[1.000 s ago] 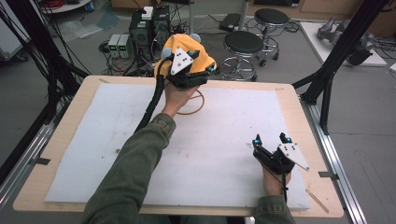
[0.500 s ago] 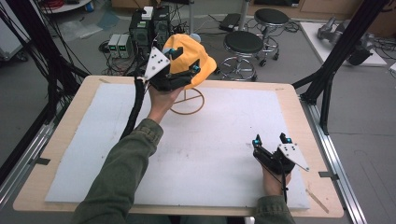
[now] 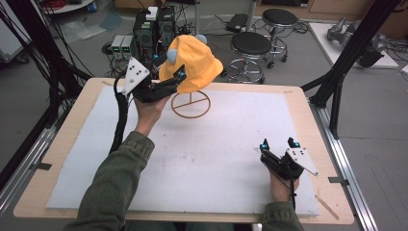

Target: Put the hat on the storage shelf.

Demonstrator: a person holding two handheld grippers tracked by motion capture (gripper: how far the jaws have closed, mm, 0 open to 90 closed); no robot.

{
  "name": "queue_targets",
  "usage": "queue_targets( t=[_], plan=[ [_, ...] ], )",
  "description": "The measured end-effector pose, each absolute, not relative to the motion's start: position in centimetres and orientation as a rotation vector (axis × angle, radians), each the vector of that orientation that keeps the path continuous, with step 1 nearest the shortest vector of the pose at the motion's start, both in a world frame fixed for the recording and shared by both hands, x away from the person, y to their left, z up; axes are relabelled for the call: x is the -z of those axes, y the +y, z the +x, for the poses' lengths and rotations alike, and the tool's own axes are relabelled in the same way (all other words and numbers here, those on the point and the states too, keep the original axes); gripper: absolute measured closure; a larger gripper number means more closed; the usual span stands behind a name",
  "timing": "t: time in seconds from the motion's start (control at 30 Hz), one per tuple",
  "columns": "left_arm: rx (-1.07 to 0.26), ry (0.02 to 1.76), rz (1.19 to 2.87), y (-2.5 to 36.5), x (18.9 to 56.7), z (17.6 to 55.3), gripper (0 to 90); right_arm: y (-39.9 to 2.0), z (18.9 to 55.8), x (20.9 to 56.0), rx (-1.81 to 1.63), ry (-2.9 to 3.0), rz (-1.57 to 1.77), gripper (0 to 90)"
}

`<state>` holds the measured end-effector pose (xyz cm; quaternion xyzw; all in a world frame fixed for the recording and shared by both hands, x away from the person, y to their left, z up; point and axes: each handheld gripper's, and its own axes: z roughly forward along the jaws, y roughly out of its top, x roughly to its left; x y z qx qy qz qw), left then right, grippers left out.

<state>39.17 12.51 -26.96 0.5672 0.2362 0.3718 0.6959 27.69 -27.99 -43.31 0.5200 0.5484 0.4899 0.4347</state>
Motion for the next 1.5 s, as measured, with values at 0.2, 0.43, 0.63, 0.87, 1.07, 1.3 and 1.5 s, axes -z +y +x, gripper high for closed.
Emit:
queue_targets(
  t=[0.2, 0.43, 0.63, 0.87, 1.07, 1.3, 1.5],
  plan=[
    [-0.854, 0.556, 1.25, 14.3, 27.5, 38.2, 28.3, -28.0, 27.7, 43.3, -1.219, 1.364, 1.292, 12.5],
    [-0.872, 0.584, 1.246, 15.8, 28.7, 37.2, 28.1, -27.9, 27.7, 43.3, -1.217, 1.37, 1.297, 12.4],
    [-0.875, 0.592, 1.23, 16.9, 29.0, 36.3, 28.1, -27.9, 27.7, 43.4, -1.214, 1.377, 1.294, 12.4],
    [-0.89, 0.617, 1.216, 18.2, 29.4, 35.5, 28.1, -27.9, 27.7, 43.4, -1.216, 1.378, 1.297, 12.4],
    [-0.891, 0.627, 1.205, 19.0, 30.4, 34.7, 27.5, -27.8, 27.7, 43.4, -1.215, 1.379, 1.303, 12.4],
    [-0.89, 0.632, 1.211, 19.4, 31.4, 34.0, 27.5, -27.8, 27.8, 43.5, -1.209, 1.394, 1.295, 12.4],
    [-0.891, 0.639, 1.219, 20.1, 32.0, 33.2, 27.6, -27.8, 27.8, 43.4, -1.213, 1.397, 1.296, 12.4]
  ],
)
